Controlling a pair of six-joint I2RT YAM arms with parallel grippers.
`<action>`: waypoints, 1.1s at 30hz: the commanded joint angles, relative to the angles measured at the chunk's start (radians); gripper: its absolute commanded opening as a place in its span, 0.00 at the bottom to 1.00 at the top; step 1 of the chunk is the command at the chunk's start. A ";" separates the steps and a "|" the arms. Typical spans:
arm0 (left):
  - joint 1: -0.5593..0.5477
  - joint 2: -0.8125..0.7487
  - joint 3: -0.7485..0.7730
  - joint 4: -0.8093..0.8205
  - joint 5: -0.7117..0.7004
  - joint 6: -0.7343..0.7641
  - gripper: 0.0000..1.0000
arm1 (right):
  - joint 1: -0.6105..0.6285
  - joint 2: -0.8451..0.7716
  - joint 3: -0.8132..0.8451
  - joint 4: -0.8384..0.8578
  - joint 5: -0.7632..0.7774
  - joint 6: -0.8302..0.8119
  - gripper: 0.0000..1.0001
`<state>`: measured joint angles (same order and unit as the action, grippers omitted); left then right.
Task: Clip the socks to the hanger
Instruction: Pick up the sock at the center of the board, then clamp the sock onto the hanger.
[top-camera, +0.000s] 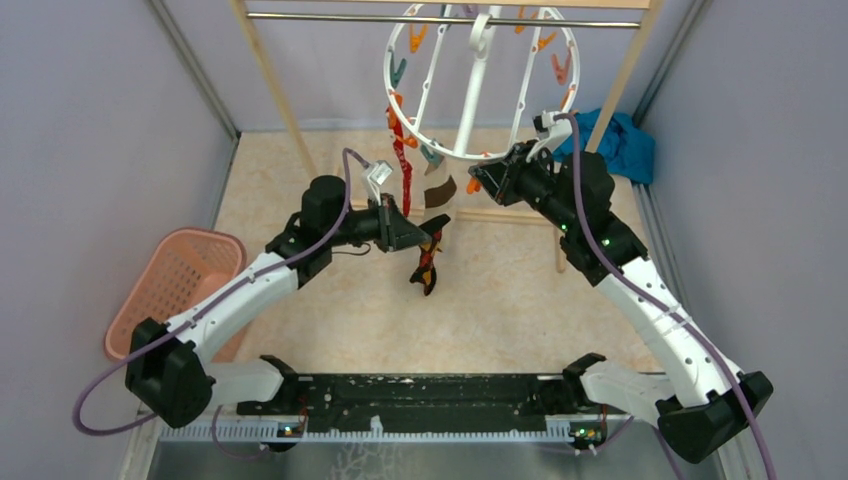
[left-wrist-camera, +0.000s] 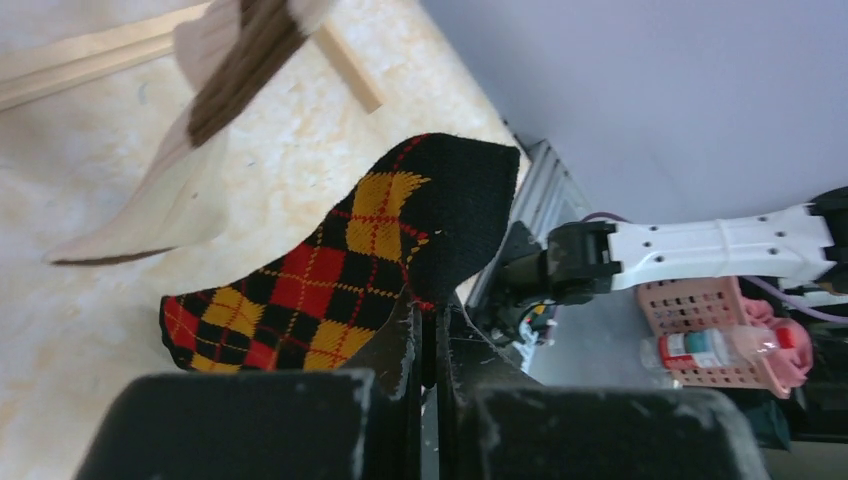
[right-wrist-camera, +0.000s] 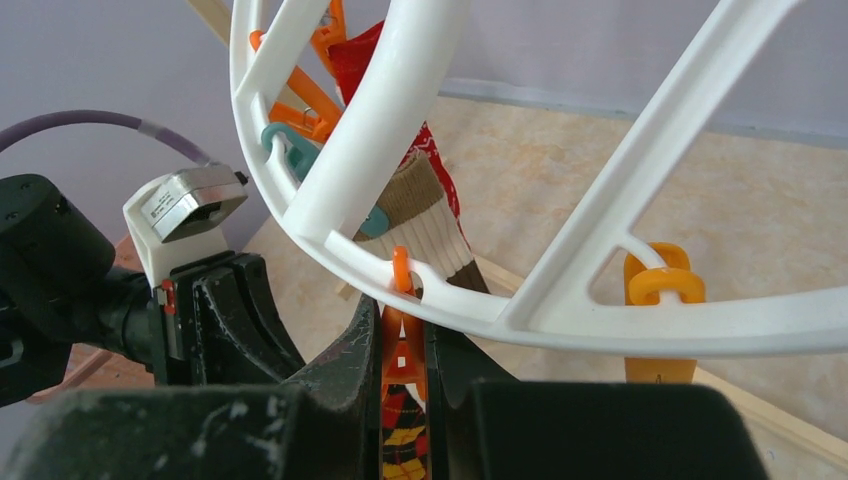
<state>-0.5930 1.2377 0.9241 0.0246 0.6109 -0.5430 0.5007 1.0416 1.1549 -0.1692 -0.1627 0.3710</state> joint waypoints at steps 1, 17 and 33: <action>-0.033 -0.016 0.042 0.143 0.043 -0.093 0.00 | -0.002 -0.012 0.044 -0.068 -0.052 0.012 0.00; -0.161 0.084 0.101 0.306 -0.348 0.056 0.00 | -0.002 -0.013 0.077 -0.088 -0.059 0.029 0.00; -0.184 0.078 0.044 0.390 -0.344 0.091 0.00 | -0.002 -0.002 0.083 -0.087 -0.045 0.025 0.00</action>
<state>-0.7589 1.3243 0.9951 0.3592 0.2474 -0.4660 0.5007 1.0409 1.1938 -0.2276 -0.1890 0.3962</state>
